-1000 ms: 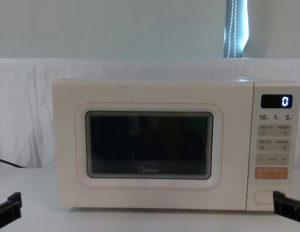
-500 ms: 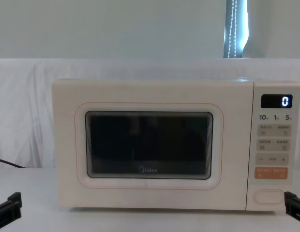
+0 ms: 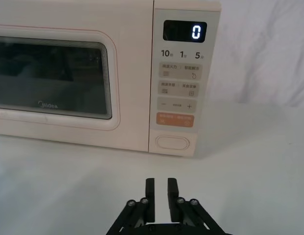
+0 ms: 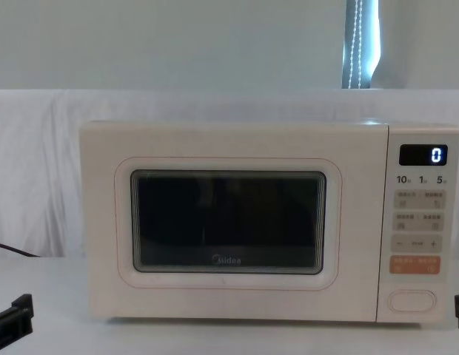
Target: Press the button to open the microwave door with one hand; close the microwave door with the other hand.
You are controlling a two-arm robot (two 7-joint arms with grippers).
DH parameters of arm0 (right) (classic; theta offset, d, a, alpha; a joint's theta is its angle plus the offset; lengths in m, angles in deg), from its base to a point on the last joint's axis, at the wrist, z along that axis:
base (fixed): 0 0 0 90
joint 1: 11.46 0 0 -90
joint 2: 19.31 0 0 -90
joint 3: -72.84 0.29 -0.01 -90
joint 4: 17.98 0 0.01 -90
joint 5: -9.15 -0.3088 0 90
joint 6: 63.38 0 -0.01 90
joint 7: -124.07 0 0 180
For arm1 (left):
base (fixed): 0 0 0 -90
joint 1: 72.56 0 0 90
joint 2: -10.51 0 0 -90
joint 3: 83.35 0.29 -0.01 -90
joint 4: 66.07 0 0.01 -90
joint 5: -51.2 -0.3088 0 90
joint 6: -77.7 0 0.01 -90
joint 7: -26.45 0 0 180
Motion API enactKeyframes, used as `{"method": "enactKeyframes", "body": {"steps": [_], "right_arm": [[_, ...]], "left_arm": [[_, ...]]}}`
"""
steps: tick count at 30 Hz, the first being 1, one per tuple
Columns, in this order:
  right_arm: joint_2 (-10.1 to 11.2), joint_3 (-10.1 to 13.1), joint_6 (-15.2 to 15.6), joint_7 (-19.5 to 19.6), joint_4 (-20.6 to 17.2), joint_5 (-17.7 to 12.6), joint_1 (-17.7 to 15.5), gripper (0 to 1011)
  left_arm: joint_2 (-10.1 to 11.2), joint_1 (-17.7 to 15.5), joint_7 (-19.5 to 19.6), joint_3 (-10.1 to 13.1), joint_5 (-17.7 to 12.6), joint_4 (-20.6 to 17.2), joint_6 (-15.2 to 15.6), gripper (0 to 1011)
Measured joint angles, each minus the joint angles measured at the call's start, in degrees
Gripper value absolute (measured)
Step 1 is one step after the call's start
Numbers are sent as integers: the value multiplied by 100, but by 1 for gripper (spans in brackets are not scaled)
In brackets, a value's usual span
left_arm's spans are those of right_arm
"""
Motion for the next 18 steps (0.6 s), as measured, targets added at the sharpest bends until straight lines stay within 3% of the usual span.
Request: {"method": "enactKeyframes", "body": {"steps": [8,18], "right_arm": [[-38,11,31,-25,4,39,13,0],[-117,4,72,-112,221,8,228,0]], "left_arm": [[0,0,-1,0,0,0,0,1001],[0,0,0,0,0,0,0,1001]]}}
